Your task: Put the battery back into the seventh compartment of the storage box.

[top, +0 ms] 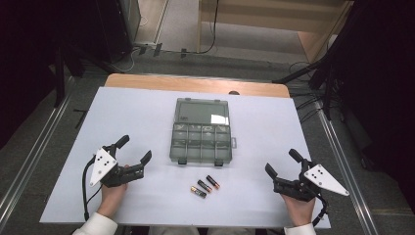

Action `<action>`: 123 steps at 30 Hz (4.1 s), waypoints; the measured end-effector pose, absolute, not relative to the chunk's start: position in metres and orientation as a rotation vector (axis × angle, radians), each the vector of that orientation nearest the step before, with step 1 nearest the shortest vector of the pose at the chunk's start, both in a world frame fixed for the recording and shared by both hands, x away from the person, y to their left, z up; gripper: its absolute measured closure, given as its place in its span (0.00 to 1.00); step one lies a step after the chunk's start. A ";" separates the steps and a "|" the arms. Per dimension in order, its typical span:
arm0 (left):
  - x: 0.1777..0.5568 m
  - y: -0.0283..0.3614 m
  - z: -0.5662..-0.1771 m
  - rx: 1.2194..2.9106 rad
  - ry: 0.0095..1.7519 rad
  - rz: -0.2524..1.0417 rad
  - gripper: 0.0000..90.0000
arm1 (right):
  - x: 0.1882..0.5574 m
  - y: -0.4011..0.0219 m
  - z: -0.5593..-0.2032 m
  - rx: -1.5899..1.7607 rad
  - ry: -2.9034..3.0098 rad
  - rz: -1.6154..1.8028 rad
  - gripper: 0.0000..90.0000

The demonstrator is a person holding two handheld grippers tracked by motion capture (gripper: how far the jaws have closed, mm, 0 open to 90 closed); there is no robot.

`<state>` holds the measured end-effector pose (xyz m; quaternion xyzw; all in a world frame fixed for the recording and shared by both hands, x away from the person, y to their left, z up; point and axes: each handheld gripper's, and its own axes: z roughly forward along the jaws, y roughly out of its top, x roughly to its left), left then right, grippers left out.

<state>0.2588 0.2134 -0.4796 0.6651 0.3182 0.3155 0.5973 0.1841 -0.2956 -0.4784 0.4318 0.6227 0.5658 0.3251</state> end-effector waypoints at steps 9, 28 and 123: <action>0.259 0.213 -0.479 1.544 0.737 0.732 0.13 | 0.185 -0.289 -0.479 1.102 1.681 1.474 0.04; 0.258 0.213 -0.479 1.550 0.730 0.739 0.13 | 0.192 -0.261 -0.473 1.065 1.851 1.456 0.07; 0.259 0.211 -0.479 1.564 0.721 0.758 0.13 | 0.271 -0.117 -0.469 1.314 2.803 0.576 0.86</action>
